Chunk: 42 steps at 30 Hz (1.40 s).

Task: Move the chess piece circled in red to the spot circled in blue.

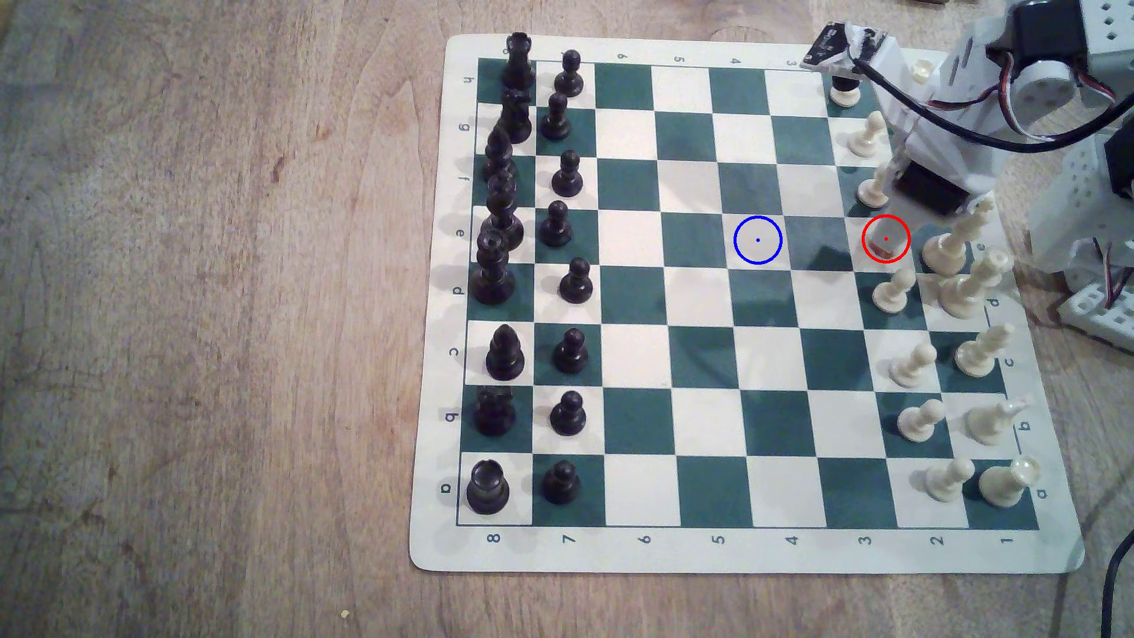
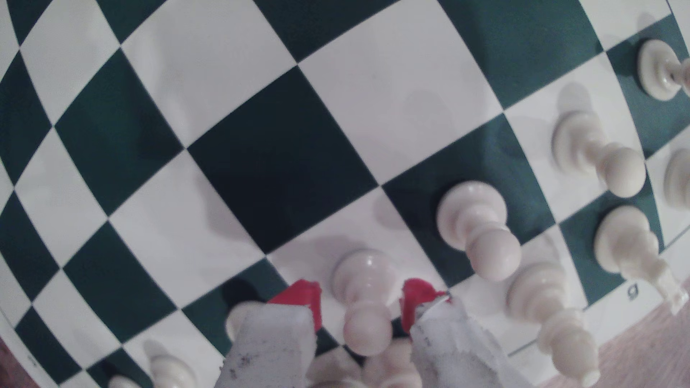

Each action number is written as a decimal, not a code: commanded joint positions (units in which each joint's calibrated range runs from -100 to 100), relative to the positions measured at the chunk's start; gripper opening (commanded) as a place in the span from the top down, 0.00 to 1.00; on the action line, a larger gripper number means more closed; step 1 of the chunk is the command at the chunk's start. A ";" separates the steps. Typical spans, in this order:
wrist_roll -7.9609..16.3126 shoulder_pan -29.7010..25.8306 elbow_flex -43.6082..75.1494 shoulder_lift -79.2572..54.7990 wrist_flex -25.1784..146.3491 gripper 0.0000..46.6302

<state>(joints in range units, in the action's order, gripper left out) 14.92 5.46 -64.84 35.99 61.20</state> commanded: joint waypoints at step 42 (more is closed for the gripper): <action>-0.73 -1.04 27.76 5.44 19.64 1.00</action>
<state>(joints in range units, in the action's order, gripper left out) 14.43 4.87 -49.93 42.69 77.05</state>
